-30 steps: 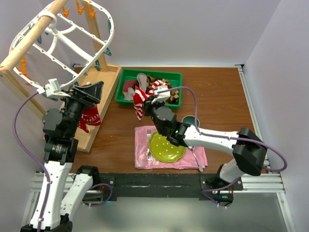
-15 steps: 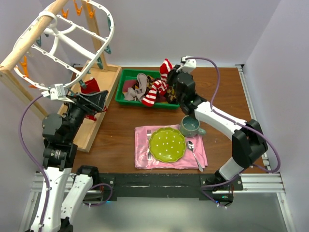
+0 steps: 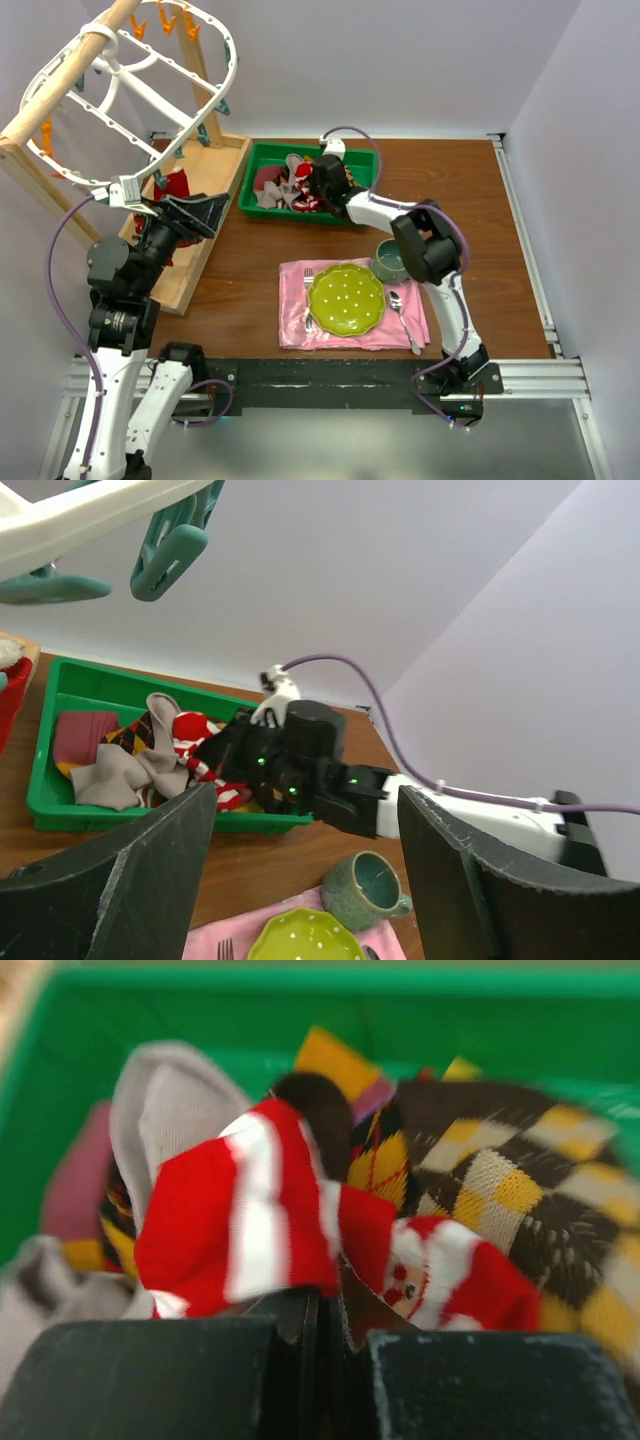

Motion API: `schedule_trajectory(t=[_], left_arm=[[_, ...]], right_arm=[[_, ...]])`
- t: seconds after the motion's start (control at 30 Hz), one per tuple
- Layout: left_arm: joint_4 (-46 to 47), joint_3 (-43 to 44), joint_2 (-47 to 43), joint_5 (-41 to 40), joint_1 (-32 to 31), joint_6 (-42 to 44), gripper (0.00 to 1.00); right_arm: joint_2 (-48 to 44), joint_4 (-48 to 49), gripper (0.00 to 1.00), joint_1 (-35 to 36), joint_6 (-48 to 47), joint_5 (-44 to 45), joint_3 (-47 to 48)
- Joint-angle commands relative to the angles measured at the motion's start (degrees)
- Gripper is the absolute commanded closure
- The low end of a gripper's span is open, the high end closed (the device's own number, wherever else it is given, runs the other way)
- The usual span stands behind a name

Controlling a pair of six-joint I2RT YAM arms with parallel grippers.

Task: Remove the socks clipped to the hanger
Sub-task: Place the sock in the bin.

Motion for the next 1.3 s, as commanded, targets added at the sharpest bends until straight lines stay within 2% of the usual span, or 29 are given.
schedule_trajectory(t=[0.0, 0.1, 0.2, 0.3, 0.5, 0.63, 0.87, 0.97, 1.13, 1.27], left_arm=[[-0.6, 1.6, -0.3, 2.1, -0.2, 1.8, 0.22], [-0.7, 1.7, -0.3, 2.1, -0.2, 1.8, 0.22], [-0.4, 1.7, -0.2, 2.6, -0.2, 1.4, 0.22], [0.0, 1.9, -0.4, 3.0, -0.2, 1.0, 0.22], [-0.7, 3.3, -0.3, 2.5, -0.2, 1.0, 0.22], [-1.0, 3.8, 0.1, 3.0, -0.2, 1.0, 0.22], [-1.4, 4.7, 0.1, 3.2, -0.2, 1.0, 0.21], [-1.4, 5.3, 0.3, 3.6, -0.2, 1.0, 0.22], [-1.6, 6.8, 0.7, 5.1, -0.2, 1.0, 0.21], [-1.2, 8.4, 1.0, 6.6, -0.2, 0.0, 0.21]], right_arm=[[4.2, -8.9, 1.0, -0.9, 3.9, -6.9, 6.0], [1.7, -4.4, 1.0, -1.2, 4.8, -7.0, 0.3], [-1.2, -5.1, 0.99, -1.4, 4.3, -7.3, -1.2], [-5.2, -4.2, 0.8, -1.3, 4.3, -7.2, -3.2], [-12.1, -5.2, 0.58, -1.3, 5.3, -7.1, -6.3], [-15.3, -6.1, 0.49, -1.3, 5.3, -6.2, -8.2], [-21.7, -4.0, 0.41, -1.3, 5.3, -7.0, -14.5], [-26.5, 0.0, 0.38, -1.3, 4.9, -10.4, -19.9], [-35.6, 12.8, 0.3, 0.1, 4.5, -18.9, -31.8], [-38.2, 23.3, 0.24, 3.5, 3.1, -24.2, -36.2]])
